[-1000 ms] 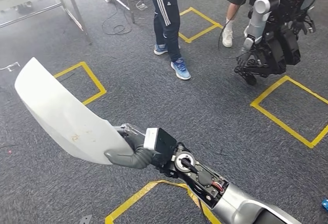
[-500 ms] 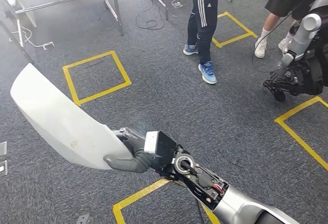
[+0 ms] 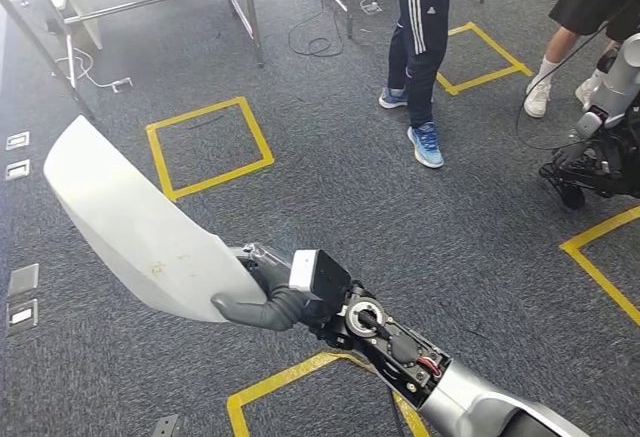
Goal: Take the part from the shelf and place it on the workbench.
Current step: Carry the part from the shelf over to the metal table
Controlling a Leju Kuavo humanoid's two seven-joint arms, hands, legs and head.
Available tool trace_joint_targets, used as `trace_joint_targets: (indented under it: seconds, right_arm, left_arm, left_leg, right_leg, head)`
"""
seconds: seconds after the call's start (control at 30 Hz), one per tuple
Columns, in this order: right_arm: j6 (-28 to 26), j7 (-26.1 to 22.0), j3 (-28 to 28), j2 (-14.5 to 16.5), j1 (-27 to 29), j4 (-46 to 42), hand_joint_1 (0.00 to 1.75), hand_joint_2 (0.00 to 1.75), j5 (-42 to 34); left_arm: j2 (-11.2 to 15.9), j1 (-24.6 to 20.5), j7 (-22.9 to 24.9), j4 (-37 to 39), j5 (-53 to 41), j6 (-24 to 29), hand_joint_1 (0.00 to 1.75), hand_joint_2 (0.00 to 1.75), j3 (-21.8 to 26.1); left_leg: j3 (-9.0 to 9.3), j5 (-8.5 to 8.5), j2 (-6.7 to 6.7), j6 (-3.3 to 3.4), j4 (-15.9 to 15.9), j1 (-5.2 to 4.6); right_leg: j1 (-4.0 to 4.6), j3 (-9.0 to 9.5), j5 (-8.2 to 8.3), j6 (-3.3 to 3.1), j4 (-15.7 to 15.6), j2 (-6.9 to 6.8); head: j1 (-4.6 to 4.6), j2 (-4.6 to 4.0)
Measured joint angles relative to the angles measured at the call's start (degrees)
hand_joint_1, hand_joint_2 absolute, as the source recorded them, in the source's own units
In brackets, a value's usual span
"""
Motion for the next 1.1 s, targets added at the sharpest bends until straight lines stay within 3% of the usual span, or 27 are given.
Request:
trace_joint_targets:
  seconds: [0.1,0.13,0.17,0.23,0.27,0.3,0.37,0.43,0.47,0.53,0.57,0.6,0.67,0.7,0.73,0.8,0.83,0.87,0.93,1.0,1.03,1.1]
  right_arm:
    - [-0.1,0.0,0.0,-0.1,0.1,0.1,1.75,1.75,0.0]
    - [-0.1,0.0,0.0,-0.2,0.2,0.2,1.75,1.75,0.0]
    - [-0.2,0.0,0.0,-0.3,0.2,0.2,1.75,1.75,0.0]
    - [-0.5,0.0,0.0,-0.4,0.3,0.2,1.75,1.75,0.0]
    - [-0.8,0.1,-0.1,-0.5,0.3,0.2,1.75,1.75,0.1]
    - [-1.0,0.2,-0.1,-0.6,0.4,0.2,1.75,1.75,0.2]
    - [-1.4,0.4,-0.2,-0.8,0.5,0.0,1.75,1.75,0.4]
    - [-1.7,0.5,-0.4,-0.9,0.5,-0.3,1.75,1.75,0.5]
    - [-1.8,0.6,-0.4,-1.0,0.5,-0.4,1.75,1.75,0.6]
    - [-1.9,0.6,-0.5,-1.2,0.7,-0.5,1.75,1.75,0.7]
    - [-1.9,0.6,-0.5,-1.5,0.9,-0.5,1.75,1.75,0.8]
    - [-1.9,0.7,-0.5,-1.7,1.1,-0.5,1.75,1.75,0.9]
    - [-2.0,0.7,-0.5,-2.1,1.4,-0.5,1.75,1.75,1.2]
    - [-2.0,0.7,-0.5,-2.2,1.5,-0.5,1.75,1.75,1.3]
    - [-2.0,0.7,-0.5,-2.3,1.5,-0.5,1.75,1.75,1.4]
    - [-2.0,0.6,-0.5,-2.5,1.5,-0.4,1.75,1.75,2.0]
    - [-2.1,0.6,-0.4,-2.6,1.6,-0.4,1.75,1.75,2.5]
    - [-2.1,0.6,-0.4,-2.7,1.6,-0.5,1.75,1.75,2.9]
    - [-2.1,0.7,-0.2,-2.7,1.5,-0.7,1.75,1.75,3.6]
    - [-2.1,0.6,-0.2,-2.6,1.0,-1.0,1.75,1.75,3.9]
    - [-2.1,0.6,-0.2,-2.6,0.9,-1.0,1.75,1.75,4.1]
    - [-2.1,0.6,-0.1,-2.6,0.8,-1.1,1.75,1.75,4.3]
  left_arm:
    - [0.0,0.0,0.0,0.0,-0.1,0.0,0.0,1.75,0.0]
    - [0.0,0.2,0.0,0.0,-0.2,-0.1,0.0,1.75,0.0]
    - [0.0,0.3,0.0,0.0,-0.2,-0.1,0.0,1.75,0.0]
    - [0.0,0.5,0.1,0.0,-0.5,-0.1,0.0,1.75,0.0]
    - [0.1,0.6,0.2,0.0,-0.6,-0.1,0.0,1.75,-0.1]
    - [0.1,0.5,0.2,0.0,-0.8,-0.1,0.0,1.75,-0.1]
    - [0.2,0.4,0.3,0.0,-1.0,-0.3,0.0,1.75,-0.1]
    - [0.1,0.4,0.4,0.0,-1.0,-0.4,0.0,1.75,-0.2]
    - [0.2,0.5,0.5,0.0,-1.0,-0.3,0.0,1.75,-0.2]
    - [0.2,0.6,0.6,0.0,-1.0,-0.1,0.0,1.75,-0.2]
    - [0.3,0.6,0.8,0.0,-1.0,0.0,0.0,1.75,-0.2]
    - [0.3,0.6,0.9,0.0,-1.0,0.1,0.0,1.75,-0.2]
    - [0.2,0.7,1.2,0.0,-0.8,0.1,0.0,1.75,-0.2]
    - [0.2,0.7,1.3,0.0,-0.7,0.1,0.0,1.75,-0.2]
    - [0.1,0.7,1.4,0.0,-0.7,0.1,0.0,1.75,-0.2]
    - [0.0,0.8,1.4,0.0,-0.6,0.1,0.0,1.75,-0.2]
    - [0.0,0.7,1.5,0.0,-0.5,0.1,0.0,1.75,-0.2]
    - [0.0,0.6,1.5,0.0,-0.3,0.1,0.0,1.75,-0.2]
    - [0.1,0.3,1.5,0.0,-0.1,0.1,0.0,1.75,-0.2]
    - [0.2,0.2,1.5,0.0,0.0,0.1,0.0,1.75,-0.2]
    - [0.2,0.1,1.5,0.0,0.0,0.1,0.0,1.75,-0.3]
    - [0.2,0.0,1.5,0.0,0.0,0.1,0.0,1.75,-0.3]
  left_leg:
    - [-7.25,-3.36,0.5,-0.46,11.8,0.03]
    - [-9.26,-3.1,0.51,-0.46,14.2,0.02]
    - [-10.24,-1.58,0.52,-0.36,14.2,0.01]
    - [-8.9,4.28,0.64,0.18,7.6,-0.08]
    - [-7.44,6.34,0.81,0.52,3.9,-0.32]
    - [-6.0,7.19,1.0,0.89,0.7,-0.59]
    - [-4.24,5.79,1.27,1.5,-1.4,-1.15]
    - [-2.8,4.57,1.28,2.1,-2.4,-1.1]
    - [-1.8,4.16,1.26,2.4,-2.9,-0.89]
    - [0.54,3.39,1.13,2.78,-3.9,-0.57]
    - [1.69,2.92,1.03,2.88,-4.4,-0.51]
    - [2.81,2.36,0.85,2.91,-4.8,-0.45]
    - [5.06,1.02,0.4,2.81,-5.3,-0.28]
    - [6.16,0.25,0.17,2.7,-5.4,-0.19]
    - [7.2,-0.54,-0.16,2.55,-5.4,-0.14]
    - [8.56,-2.02,-0.93,2.05,-5.2,-0.1]
    - [8.78,-2.6,-1.35,1.7,-5.2,-0.1]
    - [8.84,-2.96,-1.63,1.37,-5.0,-0.08]
    - [9.01,-3.27,-1.86,0.88,-4.9,-0.04]
    - [8.06,-3.7,-1.13,0.54,-2.5,-0.01]
    - [6.38,-4.54,-0.63,0.31,0.4,-0.03]
    - [1.25,-7.26,0.12,-0.18,8.3,-0.03]
  right_leg:
    - [-0.02,1.41,-1.09,-0.35,-0.1,-0.3]
    - [0.0,2.07,-1.68,-0.34,-0.1,-0.34]
    - [0.01,2.9,-2.36,-0.29,-0.1,-0.34]
    - [0.01,4.91,-3.94,-0.08,-0.2,-0.3]
    - [0.06,5.63,-4.75,0.13,-0.4,-0.34]
    - [0.05,6.22,-5.44,0.44,-0.7,-0.38]
    - [0.01,7.36,-6.17,1.25,-1.6,-0.55]
    - [-0.08,8.19,-5.67,2.06,-0.9,-0.63]
    - [-0.08,7.38,-4.86,2.44,1.3,-0.6]
    - [-0.19,2.54,-4.37,3.08,9.0,-0.55]
    - [-0.22,-0.49,-5.4,3.31,13.0,-0.53]
    - [-0.26,-3.24,-7.53,3.46,15.8,-0.54]
    - [-0.26,-6.96,-11.5,3.58,16.4,-0.54]
    - [-0.25,-7.85,-11.42,3.54,14.3,-0.54]
    - [-0.24,-8.23,-8.97,3.39,11.0,-0.4]
    - [-0.23,-8.26,0.57,2.9,3.9,1.05]
    - [-0.19,-8.0,4.47,2.53,1.9,1.66]
    - [-0.05,-7.81,6.61,2.14,1.1,1.99]
    - [0.13,-7.02,6.62,1.29,1.1,1.23]
    - [-0.01,-6.11,6.23,0.66,0.6,0.47]
    - [-0.12,-5.66,6.01,0.42,0.4,0.09]
    - [-0.06,-5.09,5.41,0.06,0.3,-0.81]
  head:
    - [-0.02,0.0]
    - [-0.02,-0.01]
    - [-0.02,-0.01]
    - [-0.03,0.0]
    - [-0.05,-0.01]
    - [-0.07,-0.01]
    - [-0.11,0.0]
    - [-0.11,0.01]
    - [-0.11,0.01]
    - [0.02,0.01]
    - [0.06,0.01]
    - [0.13,0.0]
    - [0.13,0.0]
    - [0.14,0.0]
    - [0.13,0.01]
    - [0.12,0.0]
    - [0.1,0.0]
    - [0.04,0.0]
    - [-0.09,0.01]
    - [-0.22,0.0]
    - [-0.31,0.0]
    - [-0.47,0.01]
